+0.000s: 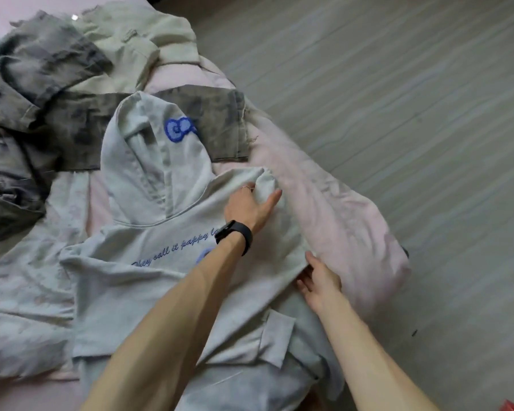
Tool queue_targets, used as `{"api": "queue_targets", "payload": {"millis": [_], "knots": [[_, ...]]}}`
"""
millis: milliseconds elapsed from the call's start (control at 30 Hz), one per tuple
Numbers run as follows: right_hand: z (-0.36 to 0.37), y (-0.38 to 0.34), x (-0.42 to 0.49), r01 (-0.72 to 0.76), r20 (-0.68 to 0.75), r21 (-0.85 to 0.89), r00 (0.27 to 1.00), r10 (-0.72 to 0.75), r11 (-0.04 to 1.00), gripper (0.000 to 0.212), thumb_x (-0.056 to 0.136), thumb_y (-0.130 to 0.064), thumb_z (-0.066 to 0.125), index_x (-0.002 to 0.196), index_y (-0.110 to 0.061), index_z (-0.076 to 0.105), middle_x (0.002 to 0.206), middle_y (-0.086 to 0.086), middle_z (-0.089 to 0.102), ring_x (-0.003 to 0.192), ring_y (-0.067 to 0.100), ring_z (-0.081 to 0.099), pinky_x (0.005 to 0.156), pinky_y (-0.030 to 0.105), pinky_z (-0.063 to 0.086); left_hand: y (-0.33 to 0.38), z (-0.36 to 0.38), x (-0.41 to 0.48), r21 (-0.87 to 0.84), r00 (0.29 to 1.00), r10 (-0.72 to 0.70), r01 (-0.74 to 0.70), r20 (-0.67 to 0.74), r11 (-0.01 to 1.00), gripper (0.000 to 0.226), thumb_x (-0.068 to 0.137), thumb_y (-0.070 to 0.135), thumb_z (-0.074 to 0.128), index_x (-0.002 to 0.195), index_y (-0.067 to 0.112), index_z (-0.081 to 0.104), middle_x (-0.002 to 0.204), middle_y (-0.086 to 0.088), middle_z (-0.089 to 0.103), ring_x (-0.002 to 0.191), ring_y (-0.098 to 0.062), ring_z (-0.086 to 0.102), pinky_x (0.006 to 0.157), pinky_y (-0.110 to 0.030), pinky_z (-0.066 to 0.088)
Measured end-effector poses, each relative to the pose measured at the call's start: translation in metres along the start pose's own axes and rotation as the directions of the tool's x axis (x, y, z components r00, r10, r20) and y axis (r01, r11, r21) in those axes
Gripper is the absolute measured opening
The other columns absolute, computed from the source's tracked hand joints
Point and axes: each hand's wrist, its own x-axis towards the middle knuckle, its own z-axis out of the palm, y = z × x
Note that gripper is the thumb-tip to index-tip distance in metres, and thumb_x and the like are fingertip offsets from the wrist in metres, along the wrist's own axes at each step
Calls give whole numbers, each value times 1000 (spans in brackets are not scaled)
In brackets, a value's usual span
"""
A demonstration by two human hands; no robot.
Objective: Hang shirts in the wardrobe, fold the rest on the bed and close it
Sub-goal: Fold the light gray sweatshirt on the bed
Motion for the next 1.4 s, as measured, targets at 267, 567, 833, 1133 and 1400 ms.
{"api": "queue_targets", "payload": {"millis": [267,567,833,1133,1400], "knots": [[-13,9,24,225,-163,-125,956,-244,966,29,94,-20,70,117,-3,67,96,9,69,90,25,65,77,38,53,-9,4,43,153,999,-23,30,-48,988,29,95,40,57,105,12,62,106,-13,65,103,-35,61,79,-38,47],[23,34,-12,670,620,-639,158,-768,-378,57,93,-32,59,147,-18,47,158,13,34,146,31,32,113,49,29,-105,38,-121,490,900,430,-345,-69,800,71,90,40,47,155,15,32,162,-9,29,148,-26,29,117,-55,21],[34,19,44,246,713,-625,568,-412,-741,72,95,-72,15,158,-43,-1,167,2,-20,151,28,-24,116,65,-12,-284,3,-183,610,990,-131,135,-51,781,77,92,70,13,157,34,-10,165,9,-14,153,-21,-10,121,-54,-2],[-1,140,8,393,944,-234,309,-112,-889,75,90,-67,42,157,-39,24,169,6,7,155,34,4,116,69,10,-316,2,-237,587,997,30,-68,73,807,65,98,61,20,157,41,4,167,5,-2,154,-24,1,118,-57,1],[-25,156,-7,267,804,-504,493,-333,-822,71,91,-68,28,156,-43,16,169,6,4,154,36,-5,114,70,1,-377,-9,-289,583,986,-129,43,107,812,65,94,63,-6,154,40,-12,163,7,-22,151,-29,-16,119,-61,-1]]}}
